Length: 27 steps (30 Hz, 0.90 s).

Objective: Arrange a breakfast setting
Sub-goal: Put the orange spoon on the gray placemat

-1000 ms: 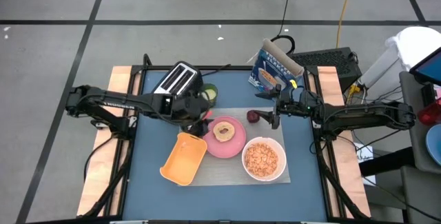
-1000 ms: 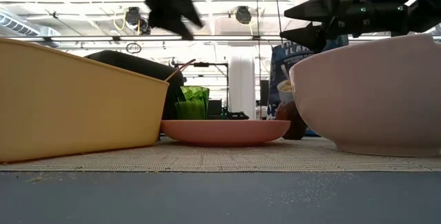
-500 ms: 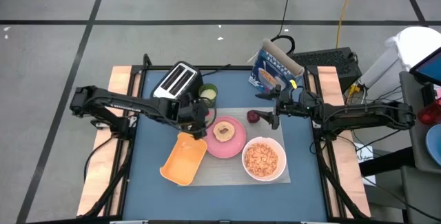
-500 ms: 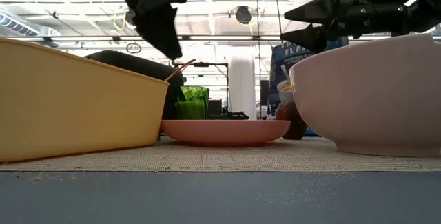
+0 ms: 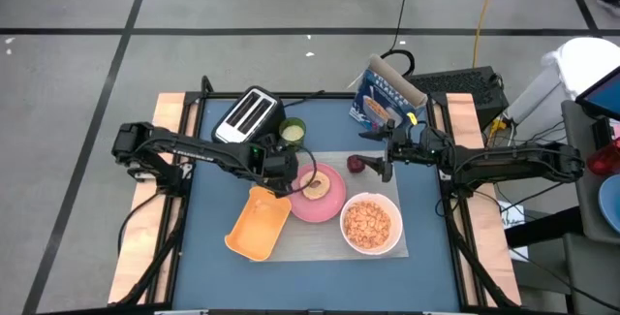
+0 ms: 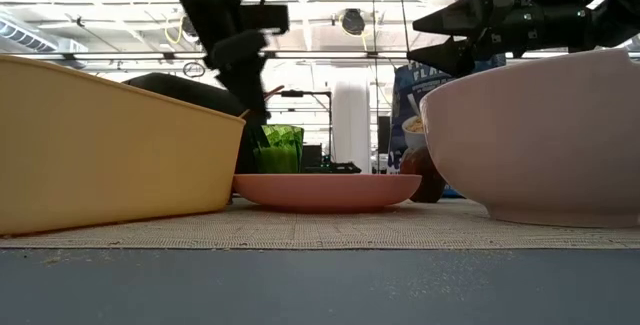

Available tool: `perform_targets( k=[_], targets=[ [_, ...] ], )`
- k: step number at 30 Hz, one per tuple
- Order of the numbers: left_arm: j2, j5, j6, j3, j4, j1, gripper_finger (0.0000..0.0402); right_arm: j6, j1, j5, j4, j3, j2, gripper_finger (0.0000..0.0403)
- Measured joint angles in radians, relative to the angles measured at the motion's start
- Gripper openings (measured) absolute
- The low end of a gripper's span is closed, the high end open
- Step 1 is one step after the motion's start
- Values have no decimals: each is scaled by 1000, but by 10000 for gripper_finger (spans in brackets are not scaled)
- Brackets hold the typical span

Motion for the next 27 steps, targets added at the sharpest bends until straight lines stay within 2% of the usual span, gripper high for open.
perform_targets(
  k=[3, 12, 18, 22, 27],
  targets=[
    [-2, 0, 0, -3, -16, 0, 247, 0, 0, 1, 2, 0, 0, 354],
    [-2, -1, -1, -1, -18, 0, 113, 0, 0, 1, 6, 0, 0, 354],
    [-2, 0, 1, -1, -18, 0, 42, 0, 0, 2, 6, 0, 0, 354],
    [-2, 1, 14, -1, -19, 0, 12, 0, 0, 2, 6, 0, 0, 354],
    [-2, 0, 13, -1, -19, 0, 10, 0, 0, 2, 6, 0, 0, 354]
  ],
)
